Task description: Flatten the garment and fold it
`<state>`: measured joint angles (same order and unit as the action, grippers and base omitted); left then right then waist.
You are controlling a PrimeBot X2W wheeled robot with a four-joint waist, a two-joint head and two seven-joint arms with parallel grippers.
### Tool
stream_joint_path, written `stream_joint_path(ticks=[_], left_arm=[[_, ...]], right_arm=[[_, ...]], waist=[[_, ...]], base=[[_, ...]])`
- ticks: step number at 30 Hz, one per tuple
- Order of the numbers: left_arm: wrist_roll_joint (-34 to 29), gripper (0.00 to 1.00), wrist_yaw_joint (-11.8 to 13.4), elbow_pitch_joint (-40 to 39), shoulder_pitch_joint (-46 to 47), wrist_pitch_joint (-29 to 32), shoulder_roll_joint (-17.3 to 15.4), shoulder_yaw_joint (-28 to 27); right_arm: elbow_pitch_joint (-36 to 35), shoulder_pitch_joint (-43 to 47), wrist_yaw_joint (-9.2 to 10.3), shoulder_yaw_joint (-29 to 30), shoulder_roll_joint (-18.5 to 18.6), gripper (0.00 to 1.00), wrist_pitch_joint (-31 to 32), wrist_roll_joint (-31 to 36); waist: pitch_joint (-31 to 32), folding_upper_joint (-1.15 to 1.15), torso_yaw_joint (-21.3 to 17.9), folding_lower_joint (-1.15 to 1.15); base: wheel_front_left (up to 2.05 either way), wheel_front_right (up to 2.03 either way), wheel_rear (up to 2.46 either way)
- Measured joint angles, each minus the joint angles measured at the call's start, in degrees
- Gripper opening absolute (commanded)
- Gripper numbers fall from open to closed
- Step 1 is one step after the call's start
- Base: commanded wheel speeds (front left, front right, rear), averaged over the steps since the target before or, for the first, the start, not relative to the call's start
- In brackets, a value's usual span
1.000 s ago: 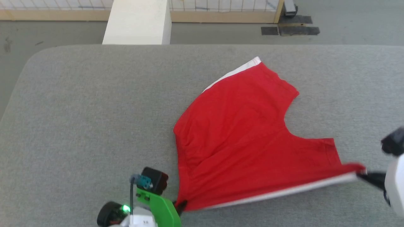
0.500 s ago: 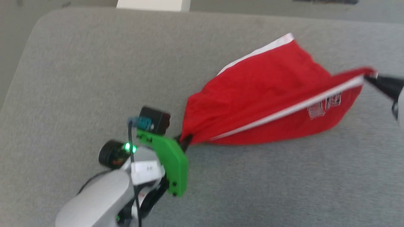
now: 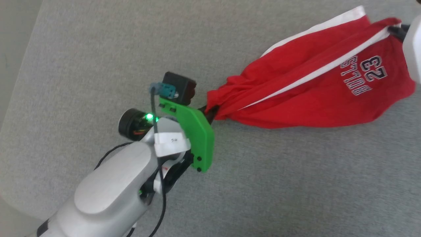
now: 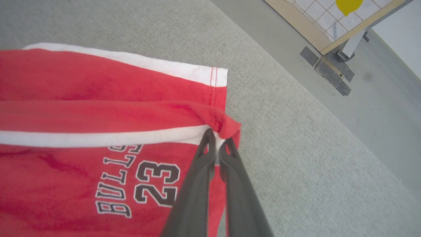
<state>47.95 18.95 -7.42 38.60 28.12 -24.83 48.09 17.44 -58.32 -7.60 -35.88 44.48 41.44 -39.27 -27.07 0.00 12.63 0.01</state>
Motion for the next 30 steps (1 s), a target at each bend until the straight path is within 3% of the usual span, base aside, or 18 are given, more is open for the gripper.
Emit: stream_joint_path(ticks=[9,20,21,22,23,30], left_arm=[[-0.1,0.0,-0.3,2.9,3.7,-0.3,3.7,0.2],[-0.2,0.0,-0.7,3.8,4.3,-1.5,4.7,0.1],[-0.2,0.09,-0.7,3.9,4.3,-1.5,4.8,0.1],[-0.2,0.61,-0.8,4.2,4.3,-1.8,4.8,0.1],[-0.2,1.0,-0.8,4.4,4.3,-2.1,4.9,0.1],[-0.4,1.0,-0.8,6.1,4.0,-5.0,4.6,-1.0]], right_arm=[[8.6,-7.4,0.0,-3.9,-1.9,0.0,-5.9,4.1],[15.1,-10.4,0.0,-9.3,-3.0,0.0,-9.9,5.0],[15.6,-10.4,0.0,-9.4,-3.1,0.47,-10.4,5.0],[16.3,-10.5,-0.01,-9.4,-3.4,1.0,-11.3,4.9],[17.1,-10.5,-0.01,-9.4,-3.7,1.0,-12.1,4.8],[18.9,-10.4,0.0,-11.3,-5.0,1.0,-18.1,1.6]], waist=[[-4.4,0.0,2.4,0.0],[-5.9,0.0,3.8,0.0],[-5.8,0.0,3.8,0.0],[-5.6,0.0,3.7,0.0],[-5.3,0.0,3.7,0.0],[-1.9,0.0,3.0,0.0]], base=[[0.0,0.0,0.0],[0.0,0.0,0.0],[0.0,0.0,0.0],[0.0,0.0,0.0],[0.0,0.0,0.0],[0.0,0.0,0.0]])
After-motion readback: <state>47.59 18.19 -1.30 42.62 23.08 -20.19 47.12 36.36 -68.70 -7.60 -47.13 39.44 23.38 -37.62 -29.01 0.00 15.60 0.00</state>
